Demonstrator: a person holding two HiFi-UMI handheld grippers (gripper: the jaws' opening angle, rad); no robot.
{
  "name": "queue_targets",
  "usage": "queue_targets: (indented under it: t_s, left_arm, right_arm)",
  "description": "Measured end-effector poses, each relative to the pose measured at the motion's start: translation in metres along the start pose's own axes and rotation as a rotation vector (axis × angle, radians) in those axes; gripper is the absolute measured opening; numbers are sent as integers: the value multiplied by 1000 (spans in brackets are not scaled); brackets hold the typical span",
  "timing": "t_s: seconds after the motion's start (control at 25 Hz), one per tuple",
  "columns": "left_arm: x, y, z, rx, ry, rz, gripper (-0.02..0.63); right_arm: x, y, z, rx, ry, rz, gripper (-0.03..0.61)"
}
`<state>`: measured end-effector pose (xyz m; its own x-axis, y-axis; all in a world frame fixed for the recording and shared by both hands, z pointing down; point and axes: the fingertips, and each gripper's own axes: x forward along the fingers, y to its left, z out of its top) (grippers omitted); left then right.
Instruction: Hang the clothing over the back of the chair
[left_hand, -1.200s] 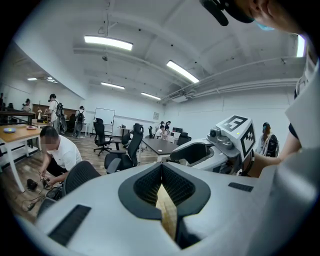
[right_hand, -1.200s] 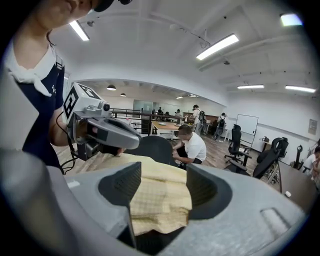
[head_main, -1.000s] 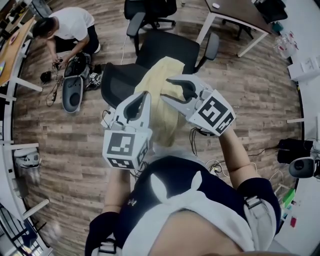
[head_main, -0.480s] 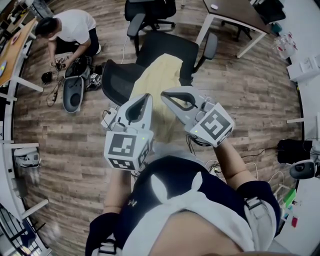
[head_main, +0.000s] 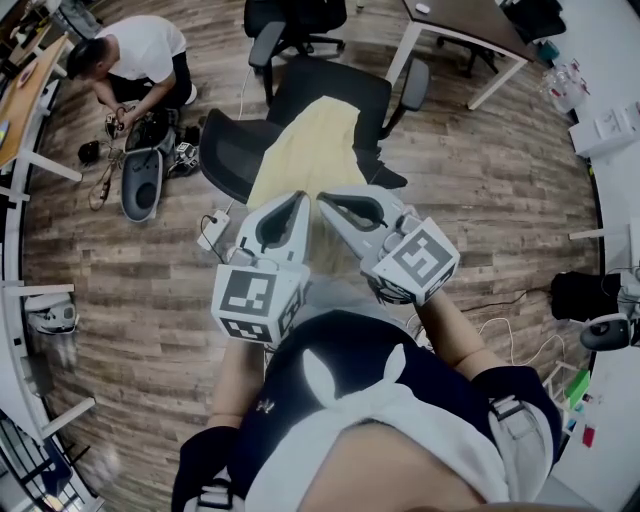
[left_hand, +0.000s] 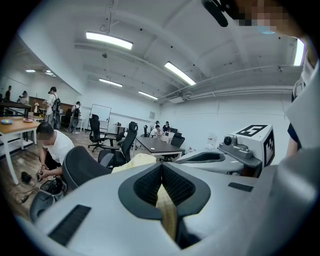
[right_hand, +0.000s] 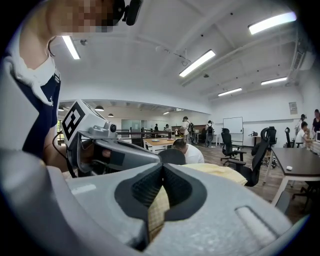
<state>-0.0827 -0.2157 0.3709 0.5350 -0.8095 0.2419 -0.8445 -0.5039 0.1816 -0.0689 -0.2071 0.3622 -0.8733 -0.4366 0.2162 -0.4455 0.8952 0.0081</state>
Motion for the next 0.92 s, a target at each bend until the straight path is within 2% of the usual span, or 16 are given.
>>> queue_targets:
  t_s: [0.28,0.56,0.92]
  left_arm:
    - [-8,-17,-11,-17,12,-15,6]
    - [-10,-18,-20,-23,28,1,6]
    - [-7,-16,-40,-44,78,16,6]
  right_arm:
    - [-9,15,-11,34,12,-6,-2]
    - [-10,19,-21,32,36,10,-2]
    - [-7,19,-41,79,100,13,-2]
